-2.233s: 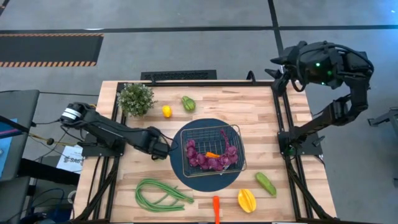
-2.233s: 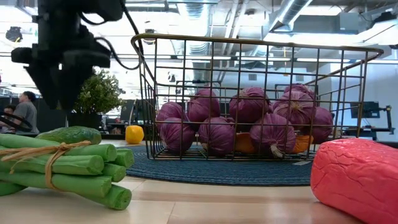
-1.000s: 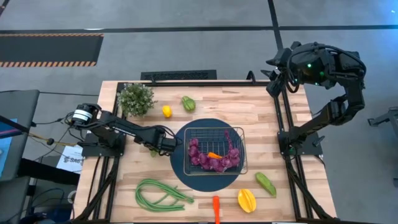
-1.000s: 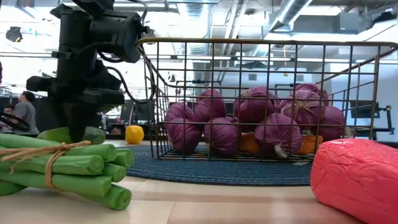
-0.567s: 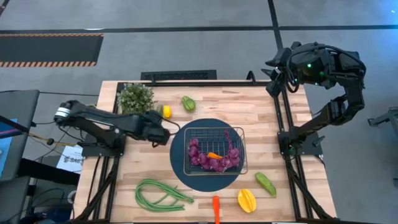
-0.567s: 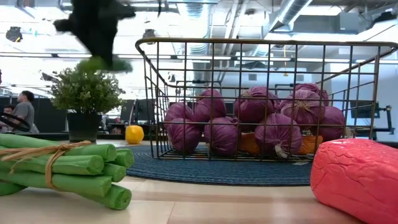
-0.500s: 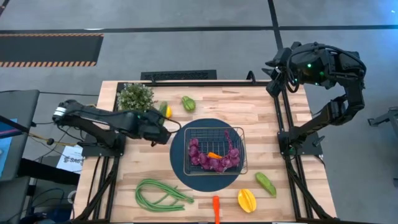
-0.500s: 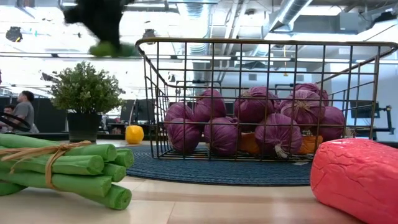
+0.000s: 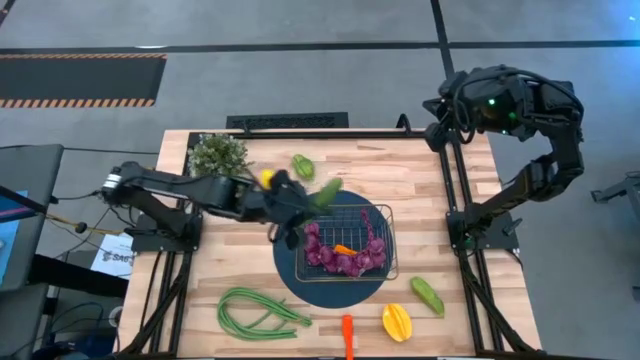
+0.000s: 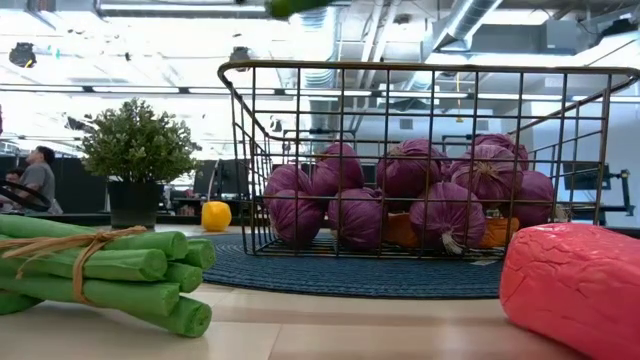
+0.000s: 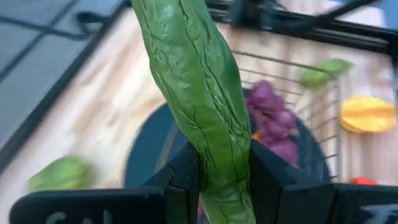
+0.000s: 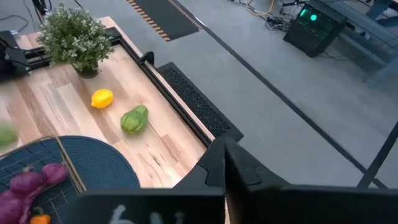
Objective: Build produce basket
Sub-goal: Put the top green cucumber into the gold wire basket
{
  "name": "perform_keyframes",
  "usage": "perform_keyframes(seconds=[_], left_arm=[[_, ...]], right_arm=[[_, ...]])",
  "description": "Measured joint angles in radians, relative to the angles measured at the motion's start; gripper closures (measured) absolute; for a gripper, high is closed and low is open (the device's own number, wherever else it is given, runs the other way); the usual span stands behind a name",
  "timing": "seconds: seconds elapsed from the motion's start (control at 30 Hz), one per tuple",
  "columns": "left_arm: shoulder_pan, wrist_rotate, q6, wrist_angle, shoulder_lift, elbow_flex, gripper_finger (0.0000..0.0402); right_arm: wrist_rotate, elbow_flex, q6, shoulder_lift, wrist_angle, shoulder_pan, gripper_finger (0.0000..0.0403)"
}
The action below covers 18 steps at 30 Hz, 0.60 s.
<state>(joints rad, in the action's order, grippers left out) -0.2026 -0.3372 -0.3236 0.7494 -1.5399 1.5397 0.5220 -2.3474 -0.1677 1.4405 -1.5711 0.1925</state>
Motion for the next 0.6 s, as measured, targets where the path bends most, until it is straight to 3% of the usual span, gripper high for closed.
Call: perform_keyframes(seconds=[0.13,0.3,0.6], left_arm=[[0.000,0.082,0.103,-0.008,-0.114,0.043,0.0330],[0.005,0.091,0.193,0.002,-0.228,0.083,0.0330],[0.019,0.090,0.215,0.003,-0.351,0.093,0.0330]], right_arm=[[0.000,0.000,-0.017,0.005,0.000,0.000,0.0394],[0.000,0.000,-0.019,0.013,0.000,0.000,0.0398],[0.000,0.000,-0.018,0.030,0.000,0.000,0.0400]])
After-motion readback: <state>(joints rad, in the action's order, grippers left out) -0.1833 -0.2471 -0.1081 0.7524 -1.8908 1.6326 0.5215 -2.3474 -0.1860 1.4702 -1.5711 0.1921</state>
